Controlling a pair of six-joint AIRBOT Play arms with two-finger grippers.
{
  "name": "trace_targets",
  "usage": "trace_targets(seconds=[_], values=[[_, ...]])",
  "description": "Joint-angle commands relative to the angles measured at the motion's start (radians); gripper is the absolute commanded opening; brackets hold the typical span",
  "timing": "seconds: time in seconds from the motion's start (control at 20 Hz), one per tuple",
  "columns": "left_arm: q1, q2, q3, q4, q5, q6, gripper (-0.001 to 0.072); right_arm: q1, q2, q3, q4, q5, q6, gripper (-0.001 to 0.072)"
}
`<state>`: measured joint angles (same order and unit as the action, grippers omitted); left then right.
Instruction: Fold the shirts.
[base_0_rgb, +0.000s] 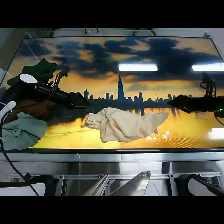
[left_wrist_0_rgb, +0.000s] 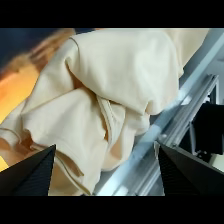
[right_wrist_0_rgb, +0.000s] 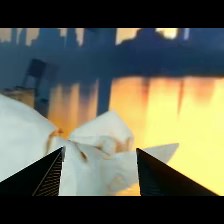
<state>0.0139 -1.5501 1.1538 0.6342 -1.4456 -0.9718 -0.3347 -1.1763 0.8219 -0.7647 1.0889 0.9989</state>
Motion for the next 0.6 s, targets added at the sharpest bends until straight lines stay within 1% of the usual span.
trace_targets(seconds=[0.0,0.05,0.15,0.25,0.35,0.45,0.55], values=[[0.009,-0.01,-0.07,0.002,-0.138,-0.095,0.072,-0.055,-0.026,0.018,-0.151,0.101,0.05,0.0514],[-0.019,0.025,-0.161,0.003,-0.113,-0.093,0.072,-0.051,-0.026,-0.006,-0.139,0.127,0.051,0.0514],[-0.087,0.081,-0.312,0.003,-0.021,-0.091,0.072,-0.021,-0.026,-0.063,-0.046,0.177,0.037,0.0514],[-0.166,0.109,-0.408,0.002,0.11,-0.083,0.0706,0.044,-0.026,-0.107,-0.008,0.167,0.023,0.0513],[-0.234,0.094,-0.444,-0.009,0.196,-0.084,0.0707,0.122,-0.043,-0.122,-0.009,0.121,0.028,0.051],[-0.296,0.039,-0.438,-0.019,0.223,-0.084,0.0707,0.184,-0.082,-0.122,-0.008,0.076,0.05,0.0504],[-0.354,-0.027,-0.402,-0.036,0.192,-0.084,0.0707,0.22,-0.131,-0.122,-0.009,0.071,0.05,0.0503]])
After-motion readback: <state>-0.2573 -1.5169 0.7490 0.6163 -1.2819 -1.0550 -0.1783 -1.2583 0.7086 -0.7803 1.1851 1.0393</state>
